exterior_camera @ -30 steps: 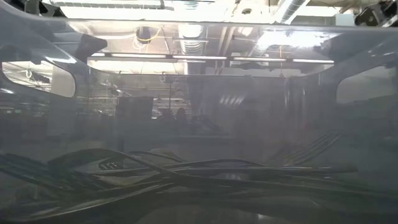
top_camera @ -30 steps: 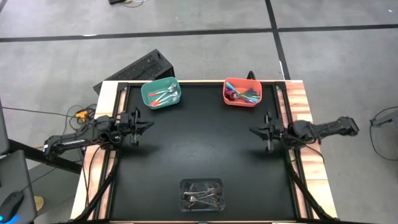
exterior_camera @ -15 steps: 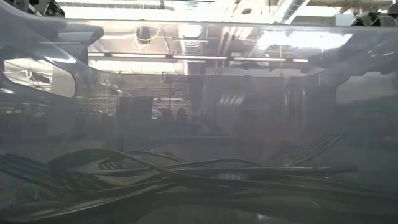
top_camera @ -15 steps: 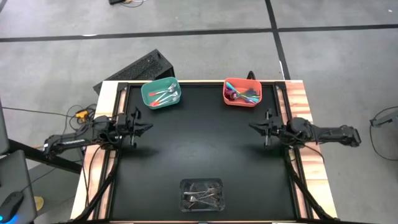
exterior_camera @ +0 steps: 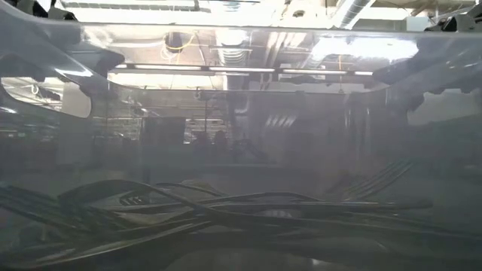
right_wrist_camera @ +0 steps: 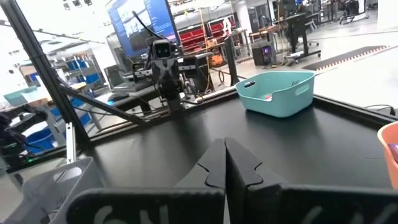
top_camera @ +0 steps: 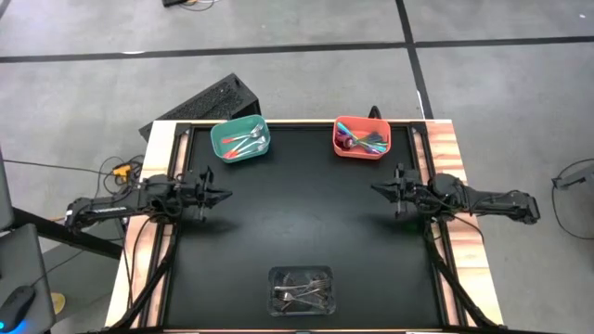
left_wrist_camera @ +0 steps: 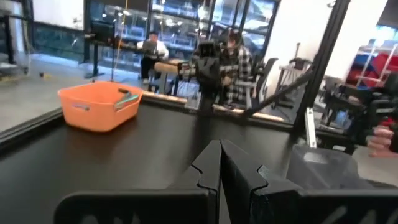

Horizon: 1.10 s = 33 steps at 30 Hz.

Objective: Sort silverware by color (type)
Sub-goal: Return to Home Position

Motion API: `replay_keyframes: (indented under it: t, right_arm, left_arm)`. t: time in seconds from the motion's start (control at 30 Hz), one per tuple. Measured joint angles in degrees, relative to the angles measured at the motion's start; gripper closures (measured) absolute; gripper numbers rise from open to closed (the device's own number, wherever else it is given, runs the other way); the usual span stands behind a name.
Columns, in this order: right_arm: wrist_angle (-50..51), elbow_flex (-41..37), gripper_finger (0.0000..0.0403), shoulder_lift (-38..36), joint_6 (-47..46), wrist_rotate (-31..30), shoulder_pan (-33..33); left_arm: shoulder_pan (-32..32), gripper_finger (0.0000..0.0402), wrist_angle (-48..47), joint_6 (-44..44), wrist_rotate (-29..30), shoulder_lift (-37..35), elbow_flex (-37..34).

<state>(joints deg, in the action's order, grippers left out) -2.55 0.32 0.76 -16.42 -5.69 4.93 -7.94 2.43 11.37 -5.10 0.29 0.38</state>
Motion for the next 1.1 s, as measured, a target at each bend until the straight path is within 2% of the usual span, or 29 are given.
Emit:
replay_keyframes:
  t: [0.3,1.1]
  right_arm:
    - [0.2,-0.02,0.0391,0.02,-0.16,-0.02,0.0]
    - [0.39,-0.07,0.0391,0.02,-0.18,-0.07,0.0]
  left_arm:
    - [0.0,0.0401,-0.4,-3.5,7.79,2.21,0.0]
    - [0.0,0.0401,-0.34,-3.45,8.49,3.08,0.0]
